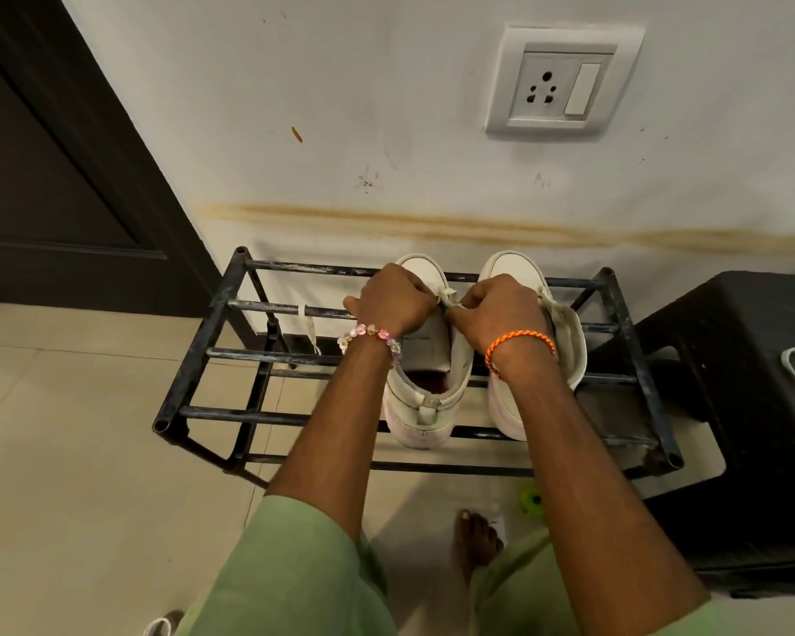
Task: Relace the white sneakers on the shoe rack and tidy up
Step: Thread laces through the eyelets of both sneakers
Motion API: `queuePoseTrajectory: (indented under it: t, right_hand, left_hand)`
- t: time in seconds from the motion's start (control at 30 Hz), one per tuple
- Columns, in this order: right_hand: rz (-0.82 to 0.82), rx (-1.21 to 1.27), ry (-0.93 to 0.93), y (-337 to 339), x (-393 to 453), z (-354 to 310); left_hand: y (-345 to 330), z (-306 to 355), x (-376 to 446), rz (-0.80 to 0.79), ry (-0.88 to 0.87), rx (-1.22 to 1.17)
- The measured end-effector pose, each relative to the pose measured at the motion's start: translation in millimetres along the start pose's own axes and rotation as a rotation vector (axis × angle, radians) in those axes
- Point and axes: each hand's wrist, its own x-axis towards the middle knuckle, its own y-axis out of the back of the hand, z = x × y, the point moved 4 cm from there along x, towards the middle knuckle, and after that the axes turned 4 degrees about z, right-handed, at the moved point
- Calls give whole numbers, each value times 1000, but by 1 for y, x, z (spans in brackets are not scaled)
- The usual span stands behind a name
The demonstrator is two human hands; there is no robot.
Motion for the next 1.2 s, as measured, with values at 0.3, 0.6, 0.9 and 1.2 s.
queuePoseTrajectory:
  t: [0.3, 0.6, 0.9, 1.2]
  right_hand:
    - [-41, 46, -33, 3, 0, 2]
    - [-50, 63, -31, 2, 0, 2]
    - [-42, 62, -31, 2, 0, 1]
    - [-50, 86, -42, 3, 0, 2]
  left_hand:
    - [39, 13, 1, -111, 69, -825]
    - [15, -3, 11, 30, -9, -340]
    - [0, 3, 5, 106, -77, 166]
    - [8, -7, 10, 71, 95, -350]
